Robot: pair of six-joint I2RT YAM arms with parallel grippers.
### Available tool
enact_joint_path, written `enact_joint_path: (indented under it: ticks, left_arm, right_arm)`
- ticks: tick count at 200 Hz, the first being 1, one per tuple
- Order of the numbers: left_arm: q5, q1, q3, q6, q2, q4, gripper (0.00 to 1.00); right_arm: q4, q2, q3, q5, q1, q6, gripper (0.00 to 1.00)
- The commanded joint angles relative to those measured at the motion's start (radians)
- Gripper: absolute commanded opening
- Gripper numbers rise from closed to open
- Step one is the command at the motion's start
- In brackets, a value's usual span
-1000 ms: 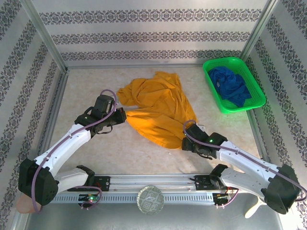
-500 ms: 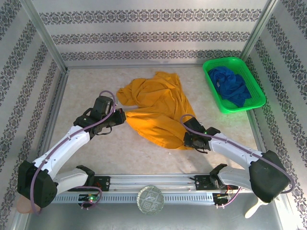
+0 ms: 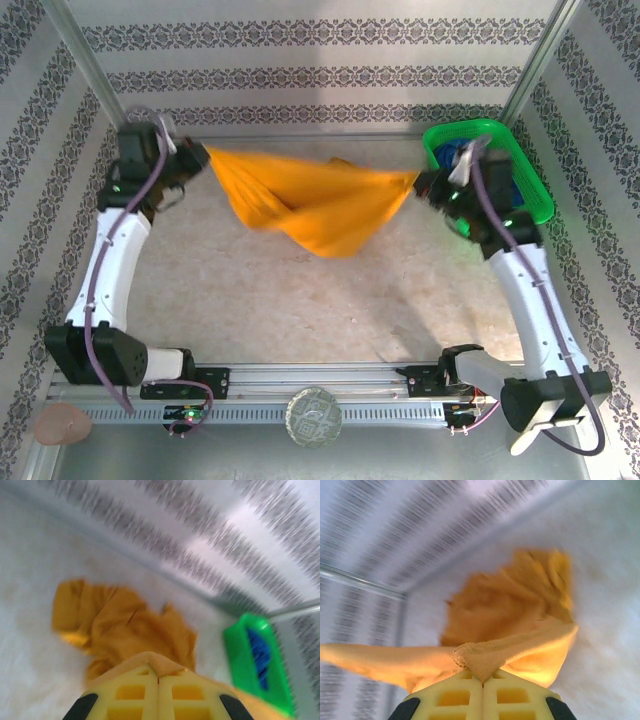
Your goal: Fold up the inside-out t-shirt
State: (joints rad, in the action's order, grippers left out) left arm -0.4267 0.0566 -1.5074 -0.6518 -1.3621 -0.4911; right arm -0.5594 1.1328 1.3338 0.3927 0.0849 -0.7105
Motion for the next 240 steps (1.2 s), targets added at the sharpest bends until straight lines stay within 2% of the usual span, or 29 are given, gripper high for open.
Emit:
enact_joint_path:
  ticks: [1,29,69,91,108,157,184,202,219,240]
  left_arm:
    - [-0.068,0.041,-0.244,-0.043,-0.026,-0.055,0.0]
    - [-0.078,0.074,-0.47,-0.134,-0.037,-0.06,0.0]
    - [0.01,0.088,-0.67,-0.201,0.005,-0.066,0.0]
    - [0.02,0.093,-0.827,-0.205,-0.044,-0.122,0.0]
    - [-0.028,0.095,-0.911,-0.221,-0.122,-0.16,0.0]
    - [-0.143,0.094,-0.899,-0.239,-0.394,-0.184,0.0]
    - [-0.138,0.094,-0.96,-0.247,-0.549,-0.153,0.0]
    - [-0.131,0.095,-1.15,-0.288,-0.697,-0.156,0.0]
    - [-0.136,0.111,-1.364,-0.404,-0.841,-0.09,0.0]
    - [-0.119,0.147,-1.364,-0.572,-0.87,0.108,0.0]
  right_arm:
    - [-0.011,0.039,0.254,0.19,-0.057,-0.049,0.0]
    - [-0.021,0.063,0.531,0.227,-0.106,-0.115,0.0]
    - [-0.054,0.039,0.784,0.214,-0.165,-0.155,0.0]
    - [-0.088,0.038,0.88,0.179,-0.17,-0.146,0.0]
    - [-0.082,0.053,0.877,0.193,-0.171,-0.158,0.0]
    - [0.068,0.17,0.652,0.223,-0.147,-0.225,0.0]
    - [0.078,0.316,0.69,0.184,-0.097,-0.19,0.0]
    - [0.066,0.451,0.823,0.159,-0.066,-0.172,0.0]
    - [0.025,0.608,1.052,0.16,-0.046,-0.171,0.0]
    - [-0.102,0.825,1.47,0.156,-0.044,-0.186,0.0]
